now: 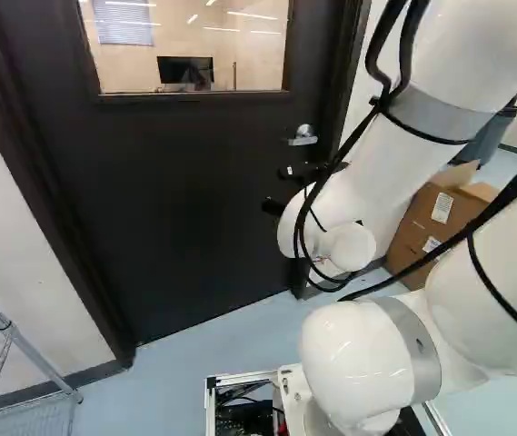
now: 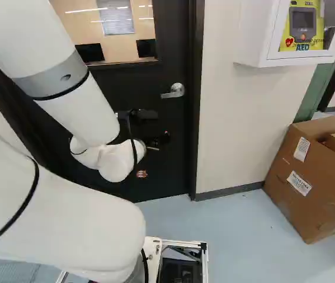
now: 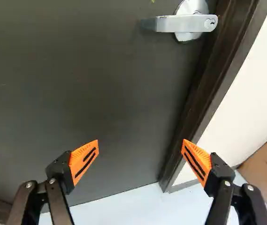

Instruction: Open the door and move inside

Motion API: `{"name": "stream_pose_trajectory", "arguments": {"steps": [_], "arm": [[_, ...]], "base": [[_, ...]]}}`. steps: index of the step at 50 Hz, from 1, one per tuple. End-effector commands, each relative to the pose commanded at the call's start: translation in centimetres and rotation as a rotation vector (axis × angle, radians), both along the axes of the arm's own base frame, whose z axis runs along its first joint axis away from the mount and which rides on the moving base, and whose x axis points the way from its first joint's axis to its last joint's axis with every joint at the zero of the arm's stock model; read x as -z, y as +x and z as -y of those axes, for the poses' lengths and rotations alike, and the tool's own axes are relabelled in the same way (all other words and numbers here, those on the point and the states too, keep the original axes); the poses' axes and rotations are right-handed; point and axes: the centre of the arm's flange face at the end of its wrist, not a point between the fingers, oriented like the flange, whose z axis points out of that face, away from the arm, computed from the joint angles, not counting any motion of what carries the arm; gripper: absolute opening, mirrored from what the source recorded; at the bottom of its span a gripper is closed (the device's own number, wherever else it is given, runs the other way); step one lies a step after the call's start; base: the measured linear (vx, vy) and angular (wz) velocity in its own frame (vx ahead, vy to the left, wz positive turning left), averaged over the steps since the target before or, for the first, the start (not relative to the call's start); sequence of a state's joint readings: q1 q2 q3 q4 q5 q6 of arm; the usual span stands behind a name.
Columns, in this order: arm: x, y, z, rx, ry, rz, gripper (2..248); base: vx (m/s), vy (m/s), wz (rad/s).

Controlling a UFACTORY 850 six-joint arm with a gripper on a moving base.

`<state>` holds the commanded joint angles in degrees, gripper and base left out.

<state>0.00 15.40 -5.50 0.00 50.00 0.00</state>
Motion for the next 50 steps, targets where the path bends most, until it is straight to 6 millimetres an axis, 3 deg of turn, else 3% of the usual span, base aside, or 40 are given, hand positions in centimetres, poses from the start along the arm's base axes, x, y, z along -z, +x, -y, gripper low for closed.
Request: {"name": "stream_pose_trajectory", "arguments": {"steps": [50], "arm": [[-4.5,5.4,0.4,0.003,-0.005,0.101,247]], "base": [[0.003,0.000,-0.001]]}}
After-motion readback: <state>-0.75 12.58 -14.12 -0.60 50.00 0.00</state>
